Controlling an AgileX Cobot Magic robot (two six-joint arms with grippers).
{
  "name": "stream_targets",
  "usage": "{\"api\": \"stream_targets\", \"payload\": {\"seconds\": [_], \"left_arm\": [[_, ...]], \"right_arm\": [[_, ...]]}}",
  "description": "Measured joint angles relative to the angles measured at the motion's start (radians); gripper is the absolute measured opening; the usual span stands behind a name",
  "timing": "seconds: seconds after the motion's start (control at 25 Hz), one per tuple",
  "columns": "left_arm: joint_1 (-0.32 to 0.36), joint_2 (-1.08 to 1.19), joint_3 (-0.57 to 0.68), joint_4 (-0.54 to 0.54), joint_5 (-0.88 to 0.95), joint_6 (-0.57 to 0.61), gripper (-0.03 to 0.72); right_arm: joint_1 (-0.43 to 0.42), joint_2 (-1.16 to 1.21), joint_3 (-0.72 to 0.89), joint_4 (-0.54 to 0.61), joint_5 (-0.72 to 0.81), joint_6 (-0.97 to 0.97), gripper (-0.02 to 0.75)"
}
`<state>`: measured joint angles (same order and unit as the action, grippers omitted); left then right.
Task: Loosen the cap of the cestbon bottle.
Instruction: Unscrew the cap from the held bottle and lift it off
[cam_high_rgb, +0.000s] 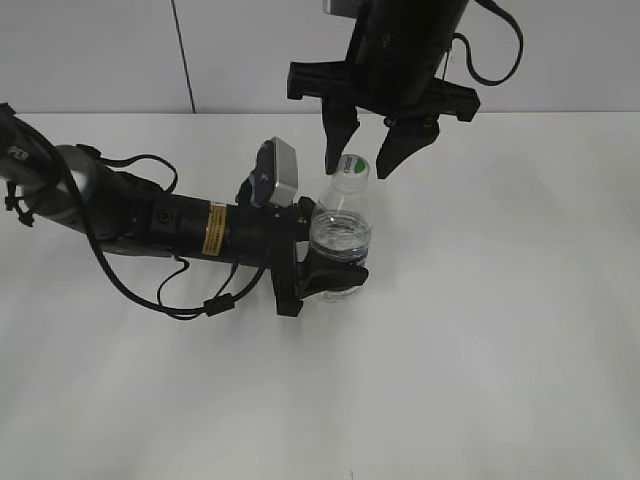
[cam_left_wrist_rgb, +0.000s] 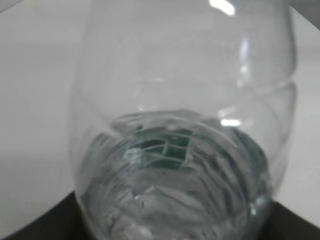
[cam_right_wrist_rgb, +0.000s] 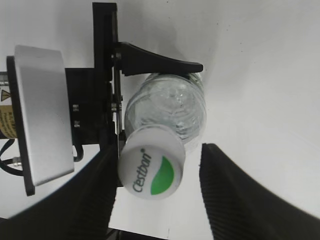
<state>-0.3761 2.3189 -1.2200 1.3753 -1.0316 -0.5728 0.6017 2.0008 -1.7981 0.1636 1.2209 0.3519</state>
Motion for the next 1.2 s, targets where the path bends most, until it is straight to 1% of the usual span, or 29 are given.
{"api": "stream_targets", "payload": {"seconds": [0.36, 0.64, 1.2], "left_arm": [[0.000, 0.000, -0.001, 0.000, 0.002, 0.018, 0.414], [0.000, -0.003, -0.001, 0.000, 0.012, 0.019, 0.414], [0.000, -0.005, -0.001, 0.000, 0.019, 0.020, 0.414]], "right_arm": [[0.000, 0.041, -0.001, 0.032, 0.000, -0.004, 0.405], [0.000, 0.041, -0.052, 0.024, 0.001, -0.006, 0.405], [0.000, 0.037, -0.045, 0.022, 0.001, -0.034, 0.403]]}}
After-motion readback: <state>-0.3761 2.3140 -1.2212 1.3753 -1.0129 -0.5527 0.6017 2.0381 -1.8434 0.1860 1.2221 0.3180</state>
